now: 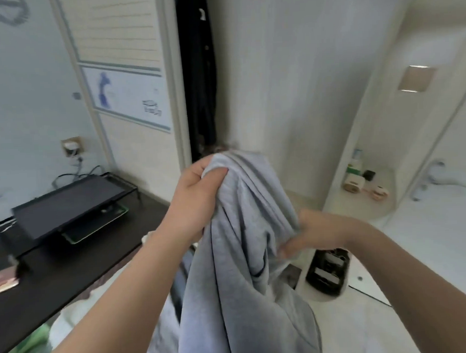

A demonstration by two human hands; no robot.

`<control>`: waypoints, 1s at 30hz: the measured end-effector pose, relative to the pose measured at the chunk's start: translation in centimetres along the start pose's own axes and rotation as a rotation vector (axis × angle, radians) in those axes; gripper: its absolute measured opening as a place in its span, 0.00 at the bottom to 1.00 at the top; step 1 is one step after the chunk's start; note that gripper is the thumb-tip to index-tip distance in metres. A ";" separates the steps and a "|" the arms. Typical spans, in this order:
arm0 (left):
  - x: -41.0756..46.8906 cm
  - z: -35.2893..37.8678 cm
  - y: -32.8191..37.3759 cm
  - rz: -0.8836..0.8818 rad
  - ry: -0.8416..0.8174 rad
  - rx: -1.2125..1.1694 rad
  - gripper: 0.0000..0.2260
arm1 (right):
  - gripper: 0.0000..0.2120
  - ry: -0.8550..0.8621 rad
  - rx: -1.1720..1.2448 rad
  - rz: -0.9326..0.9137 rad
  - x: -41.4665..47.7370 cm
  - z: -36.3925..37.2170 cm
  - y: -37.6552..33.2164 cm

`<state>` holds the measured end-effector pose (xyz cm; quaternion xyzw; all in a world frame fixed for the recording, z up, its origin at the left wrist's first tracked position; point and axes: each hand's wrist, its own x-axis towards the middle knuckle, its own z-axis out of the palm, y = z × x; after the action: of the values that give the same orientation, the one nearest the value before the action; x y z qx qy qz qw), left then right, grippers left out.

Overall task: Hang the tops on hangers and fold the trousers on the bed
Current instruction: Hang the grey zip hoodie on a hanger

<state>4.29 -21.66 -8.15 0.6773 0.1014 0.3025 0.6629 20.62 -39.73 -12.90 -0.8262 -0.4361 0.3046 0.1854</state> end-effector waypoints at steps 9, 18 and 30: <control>6.9 1.7 -3.8 -0.084 -0.159 0.004 0.13 | 0.11 0.363 0.199 0.258 -4.5 1.9 1.7; 9.6 3.1 -7.9 -0.108 -0.354 0.194 0.10 | 0.21 0.697 0.729 0.276 -4.6 0.9 -6.1; 2.0 0.1 -11.5 0.010 -0.677 0.152 0.25 | 0.11 1.165 1.094 0.142 -1.2 -3.4 -12.8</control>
<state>8.98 -19.50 -18.64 0.7871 -0.1053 0.0554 0.6052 14.57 -33.83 -2.66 -0.6703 -0.0046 0.0061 0.7421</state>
